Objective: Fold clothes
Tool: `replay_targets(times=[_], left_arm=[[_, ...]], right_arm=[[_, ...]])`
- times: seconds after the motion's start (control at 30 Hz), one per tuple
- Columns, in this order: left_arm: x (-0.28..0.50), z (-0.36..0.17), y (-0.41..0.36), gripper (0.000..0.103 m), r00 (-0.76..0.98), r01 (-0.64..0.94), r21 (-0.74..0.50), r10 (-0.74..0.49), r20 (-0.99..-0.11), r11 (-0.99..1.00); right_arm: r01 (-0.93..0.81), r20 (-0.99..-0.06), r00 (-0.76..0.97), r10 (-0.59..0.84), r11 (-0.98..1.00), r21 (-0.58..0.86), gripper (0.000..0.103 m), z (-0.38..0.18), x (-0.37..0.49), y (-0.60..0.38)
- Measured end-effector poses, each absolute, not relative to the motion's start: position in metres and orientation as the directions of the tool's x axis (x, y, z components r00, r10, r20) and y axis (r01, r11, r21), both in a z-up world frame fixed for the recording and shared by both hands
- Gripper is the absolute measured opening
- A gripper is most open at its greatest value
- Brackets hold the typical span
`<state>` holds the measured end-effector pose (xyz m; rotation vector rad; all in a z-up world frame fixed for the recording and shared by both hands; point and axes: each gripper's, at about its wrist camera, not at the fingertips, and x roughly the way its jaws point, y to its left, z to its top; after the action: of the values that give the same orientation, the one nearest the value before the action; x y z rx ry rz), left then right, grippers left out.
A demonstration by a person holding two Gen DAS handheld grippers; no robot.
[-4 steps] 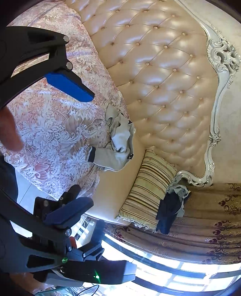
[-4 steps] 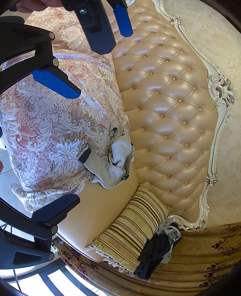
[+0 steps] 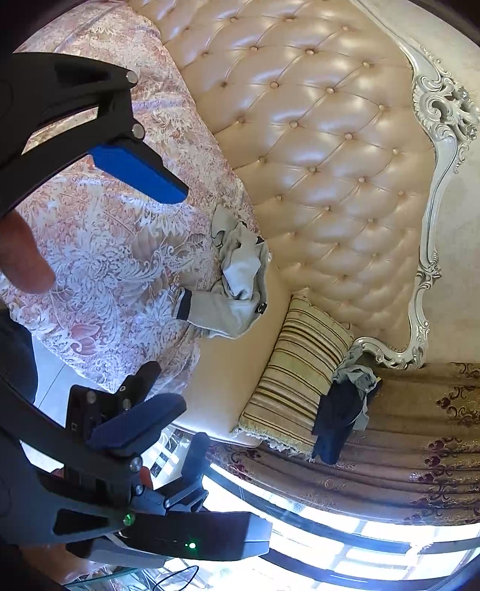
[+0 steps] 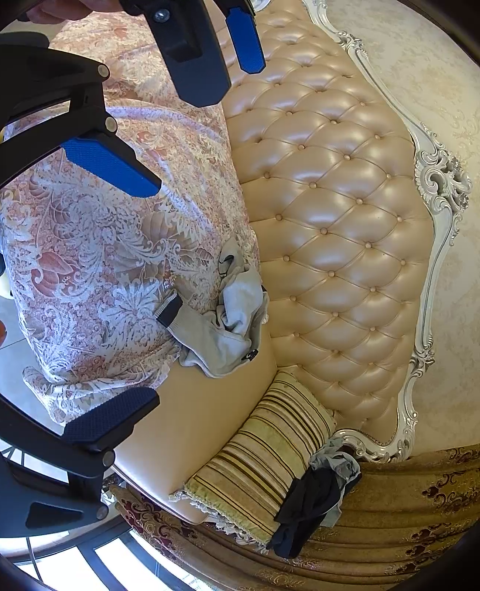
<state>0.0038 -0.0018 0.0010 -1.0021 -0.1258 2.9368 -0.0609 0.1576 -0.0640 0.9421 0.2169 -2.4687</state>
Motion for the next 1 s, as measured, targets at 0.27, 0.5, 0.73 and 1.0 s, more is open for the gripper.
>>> replay_targets(times=[0.27,0.5,0.73,1.0], left_arm=[[0.002,0.0,0.007,0.103,-0.778,-0.011,-0.088,0.064,-0.625,-0.996],[0.001,0.0,0.001,0.103,-0.772,-0.014,-0.104,0.077,-0.631,-0.994],[0.0,0.001,-0.002,0.103,-0.768,-0.016,-0.115,0.086,-0.635,-0.993],[-0.001,0.001,-0.004,0.103,-0.767,-0.017,-0.117,0.088,-0.636,-0.993]], right_arm=[[0.49,-0.657,-0.649,-0.383,-0.871,0.024,0.103,-0.065,-0.061,0.157],[0.496,-0.658,-0.645,-0.388,-0.868,0.025,0.103,-0.068,-0.06,0.156],[0.496,-0.661,-0.642,-0.389,-0.868,0.029,0.103,-0.068,-0.061,0.155],[0.498,-0.661,-0.64,-0.392,-0.867,0.032,0.103,-0.067,-0.061,0.155]])
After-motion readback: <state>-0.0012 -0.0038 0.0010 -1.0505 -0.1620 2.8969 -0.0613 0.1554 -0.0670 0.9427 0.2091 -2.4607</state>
